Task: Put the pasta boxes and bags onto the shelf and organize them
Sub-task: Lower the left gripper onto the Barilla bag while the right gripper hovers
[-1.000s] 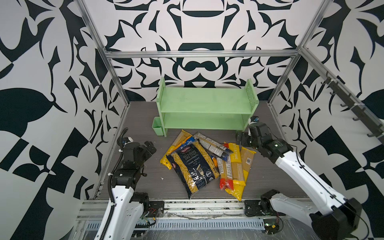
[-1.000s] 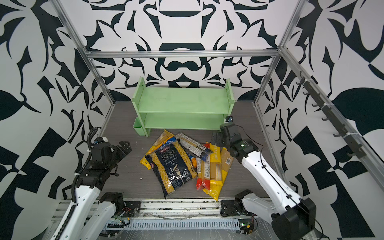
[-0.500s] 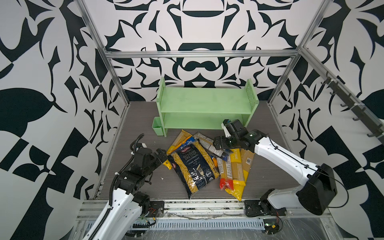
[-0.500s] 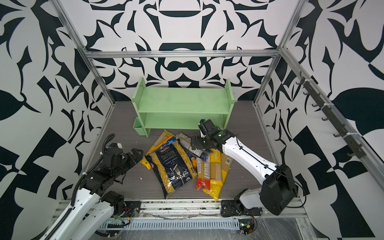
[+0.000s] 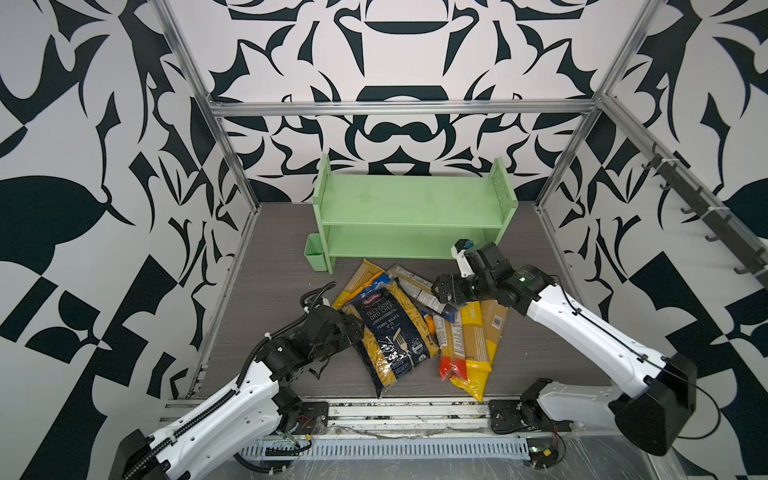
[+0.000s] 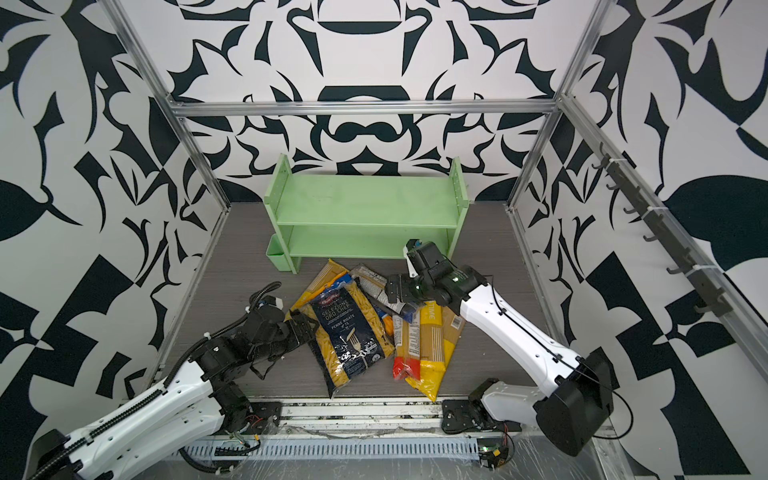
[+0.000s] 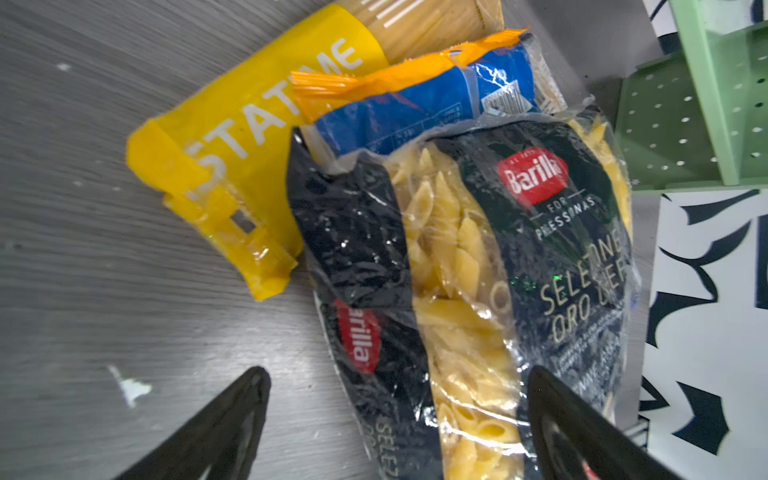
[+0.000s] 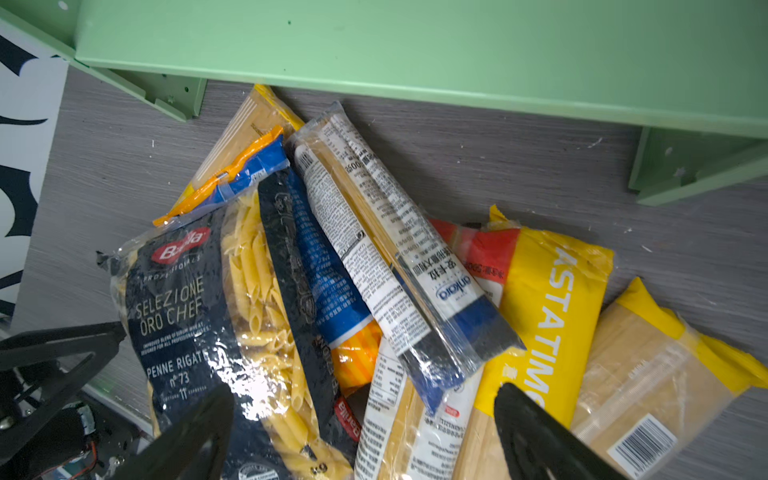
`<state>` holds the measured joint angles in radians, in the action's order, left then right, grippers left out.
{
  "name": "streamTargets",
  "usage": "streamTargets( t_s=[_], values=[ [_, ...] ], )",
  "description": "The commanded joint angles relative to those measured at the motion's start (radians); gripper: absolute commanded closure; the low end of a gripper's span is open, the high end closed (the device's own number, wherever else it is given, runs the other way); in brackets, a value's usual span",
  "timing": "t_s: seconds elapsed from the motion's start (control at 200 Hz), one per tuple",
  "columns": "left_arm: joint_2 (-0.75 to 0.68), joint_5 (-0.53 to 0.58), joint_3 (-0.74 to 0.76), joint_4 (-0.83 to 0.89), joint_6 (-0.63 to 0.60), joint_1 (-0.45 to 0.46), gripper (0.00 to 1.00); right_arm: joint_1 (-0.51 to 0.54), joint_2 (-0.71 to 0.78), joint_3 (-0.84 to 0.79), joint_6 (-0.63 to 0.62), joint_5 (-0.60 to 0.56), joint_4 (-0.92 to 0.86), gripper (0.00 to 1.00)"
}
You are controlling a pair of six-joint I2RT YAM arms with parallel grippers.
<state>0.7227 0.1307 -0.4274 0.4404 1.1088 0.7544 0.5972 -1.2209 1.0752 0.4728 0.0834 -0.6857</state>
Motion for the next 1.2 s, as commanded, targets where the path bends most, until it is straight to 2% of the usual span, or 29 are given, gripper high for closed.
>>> streamTargets(
  t_s=[0.0,0.225,0.57,0.9,1.195],
  values=[
    [-0.016,-0.022,0.073,-0.097,0.07,0.015,0.01,0.003,0.034,-0.009,-0.002,0.008,-0.042,0.0],
    [-0.032,-0.011,0.195,-0.299,0.125,0.033,0.01,0.002,0.067,-0.028,-0.022,0.011,-0.054,0.0],
    [0.188,-0.054,0.199,-0.587,0.102,0.049,0.01,0.003,-0.012,-0.04,-0.028,0.113,-0.045,0.0],
    [0.211,-0.086,0.229,-0.714,0.073,0.057,0.01,0.003,-0.085,-0.063,-0.026,0.188,-0.009,0.03],
    [0.31,-0.124,0.275,-0.945,0.059,0.057,0.01,0.003,-0.162,-0.059,-0.019,0.244,0.011,0.04]
  ],
)
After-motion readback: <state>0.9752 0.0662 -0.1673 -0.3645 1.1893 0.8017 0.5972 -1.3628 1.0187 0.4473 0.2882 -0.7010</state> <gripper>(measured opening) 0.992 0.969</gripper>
